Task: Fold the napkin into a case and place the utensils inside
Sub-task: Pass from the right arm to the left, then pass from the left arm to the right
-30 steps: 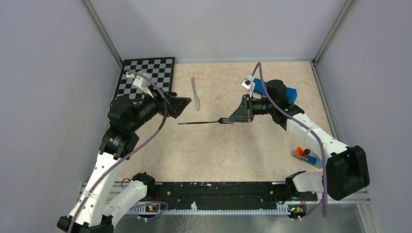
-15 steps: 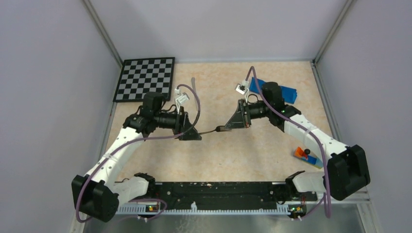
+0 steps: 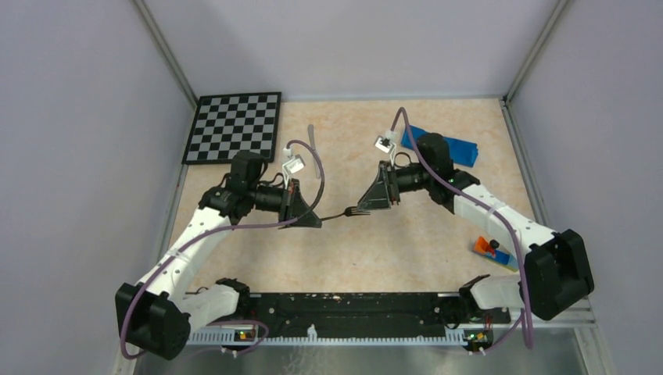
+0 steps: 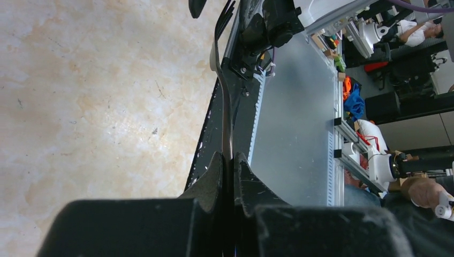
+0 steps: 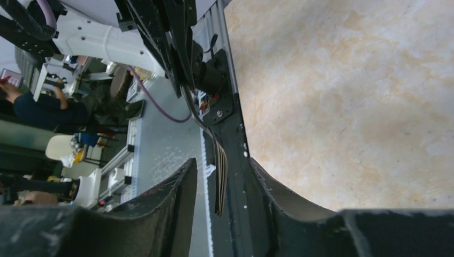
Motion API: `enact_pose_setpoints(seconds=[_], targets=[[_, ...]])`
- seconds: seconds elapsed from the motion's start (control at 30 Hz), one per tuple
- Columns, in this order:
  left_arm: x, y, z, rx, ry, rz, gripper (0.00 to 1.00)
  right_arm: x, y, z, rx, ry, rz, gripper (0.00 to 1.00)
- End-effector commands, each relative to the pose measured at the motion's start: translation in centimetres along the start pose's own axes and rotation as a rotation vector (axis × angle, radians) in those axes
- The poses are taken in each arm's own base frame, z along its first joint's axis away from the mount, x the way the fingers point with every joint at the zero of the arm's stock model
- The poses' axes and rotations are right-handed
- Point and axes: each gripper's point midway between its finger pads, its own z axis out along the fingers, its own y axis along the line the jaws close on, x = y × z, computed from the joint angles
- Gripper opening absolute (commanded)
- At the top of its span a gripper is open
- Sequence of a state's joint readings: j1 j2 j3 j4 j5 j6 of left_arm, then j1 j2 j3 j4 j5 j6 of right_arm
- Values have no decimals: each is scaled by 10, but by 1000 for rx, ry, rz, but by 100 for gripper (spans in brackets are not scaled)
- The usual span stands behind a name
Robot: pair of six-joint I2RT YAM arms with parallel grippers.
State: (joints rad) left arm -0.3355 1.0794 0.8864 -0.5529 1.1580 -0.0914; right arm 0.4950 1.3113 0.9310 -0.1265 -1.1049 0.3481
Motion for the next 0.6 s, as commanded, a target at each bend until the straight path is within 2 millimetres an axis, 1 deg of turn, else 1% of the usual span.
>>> enact_pose_setpoints(seconds=[0.0,0.03,0.07,0.13,0.3,0.47,0.57], targets=[[-11,-7,-2,5,-42,86,0,-30,11,-4,-8,-148,-24,48],[-13,-8,-2,9,-51,87,0,-30,11,-5,-8,-175,-2,53],[-15,-9,-2,8,-59,89,0,-29,10,-5,-8,-194,5,54],[-16,-9,-2,9,-65,87,0,-27,10,-5,-17,-222,19,54],[-17,-7,-1,13,-64,75,0,-23,9,-6,-30,-261,48,43],[-18,-11,1,53,-71,63,0,-28,6,-6,-29,-301,30,34],[-19,-10,2,58,-73,54,0,-29,7,-6,-40,-329,17,31]])
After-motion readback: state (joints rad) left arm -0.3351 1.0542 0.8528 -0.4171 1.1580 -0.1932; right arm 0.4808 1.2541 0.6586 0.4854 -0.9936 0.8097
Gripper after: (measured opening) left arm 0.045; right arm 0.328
